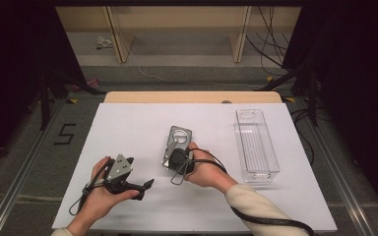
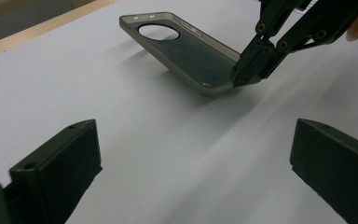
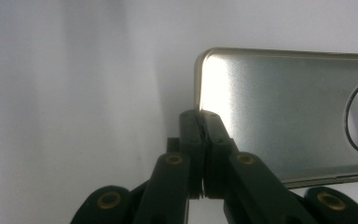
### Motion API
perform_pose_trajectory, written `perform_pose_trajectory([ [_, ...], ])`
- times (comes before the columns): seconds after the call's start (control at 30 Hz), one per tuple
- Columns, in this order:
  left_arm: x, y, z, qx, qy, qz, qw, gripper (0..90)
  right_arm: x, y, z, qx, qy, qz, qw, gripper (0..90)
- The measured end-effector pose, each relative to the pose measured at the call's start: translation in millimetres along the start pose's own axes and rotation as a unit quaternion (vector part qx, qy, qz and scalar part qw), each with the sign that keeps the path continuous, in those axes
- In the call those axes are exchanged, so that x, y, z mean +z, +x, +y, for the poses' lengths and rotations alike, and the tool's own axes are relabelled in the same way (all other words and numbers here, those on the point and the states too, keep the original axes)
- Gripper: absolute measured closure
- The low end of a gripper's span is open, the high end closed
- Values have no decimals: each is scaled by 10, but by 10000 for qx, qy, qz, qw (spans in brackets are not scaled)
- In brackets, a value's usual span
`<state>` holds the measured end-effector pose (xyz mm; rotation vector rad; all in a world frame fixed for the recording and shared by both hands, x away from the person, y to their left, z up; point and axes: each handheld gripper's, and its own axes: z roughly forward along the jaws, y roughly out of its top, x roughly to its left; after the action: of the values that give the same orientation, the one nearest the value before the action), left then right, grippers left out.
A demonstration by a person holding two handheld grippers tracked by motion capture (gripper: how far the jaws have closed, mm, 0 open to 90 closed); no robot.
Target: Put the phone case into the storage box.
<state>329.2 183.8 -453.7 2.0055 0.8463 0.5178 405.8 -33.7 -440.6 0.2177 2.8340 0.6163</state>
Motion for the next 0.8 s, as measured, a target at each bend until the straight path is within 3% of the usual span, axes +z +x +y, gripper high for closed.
perform_pose_trajectory([
  [0.37, -5, 19, -3, -22, -2, 28, 10000, 14, -123, 29, -118, 43, -398, -44, 9992, 892],
  [0.8, -2, 26, -8, -36, 10, 39, 10000, 18, -191, 61, -262, 23, -639, -91, 9979, 892],
])
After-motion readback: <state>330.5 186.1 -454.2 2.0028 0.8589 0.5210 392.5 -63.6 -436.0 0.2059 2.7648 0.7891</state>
